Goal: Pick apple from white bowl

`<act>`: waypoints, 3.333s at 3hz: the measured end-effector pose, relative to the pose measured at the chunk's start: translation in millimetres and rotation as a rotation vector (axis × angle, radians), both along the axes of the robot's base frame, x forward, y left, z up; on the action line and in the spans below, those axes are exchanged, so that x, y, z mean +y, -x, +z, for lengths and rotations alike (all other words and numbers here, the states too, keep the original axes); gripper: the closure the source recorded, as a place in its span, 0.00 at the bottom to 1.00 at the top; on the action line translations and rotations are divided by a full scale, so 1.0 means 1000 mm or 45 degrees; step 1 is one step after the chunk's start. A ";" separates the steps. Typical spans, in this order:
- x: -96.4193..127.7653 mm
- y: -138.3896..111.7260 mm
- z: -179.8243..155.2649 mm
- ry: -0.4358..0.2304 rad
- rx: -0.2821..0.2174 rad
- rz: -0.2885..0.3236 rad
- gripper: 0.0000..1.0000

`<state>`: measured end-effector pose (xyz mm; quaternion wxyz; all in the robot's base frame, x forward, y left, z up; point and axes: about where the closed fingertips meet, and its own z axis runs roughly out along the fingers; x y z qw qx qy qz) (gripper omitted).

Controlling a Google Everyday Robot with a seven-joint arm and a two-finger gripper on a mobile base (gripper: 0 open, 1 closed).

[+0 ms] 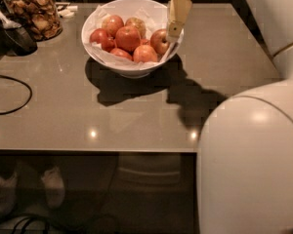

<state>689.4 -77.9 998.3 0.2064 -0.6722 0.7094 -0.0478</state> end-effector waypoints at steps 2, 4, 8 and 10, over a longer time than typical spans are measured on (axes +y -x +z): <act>0.012 -0.018 -0.003 0.028 -0.013 0.034 0.13; 0.017 -0.029 -0.009 0.040 -0.010 0.046 0.13; 0.012 -0.047 -0.053 0.061 0.081 0.028 0.22; 0.013 -0.051 -0.062 0.067 0.102 0.037 0.22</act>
Offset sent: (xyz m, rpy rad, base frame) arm 0.0128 0.0025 0.0034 -0.0690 0.0638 0.0404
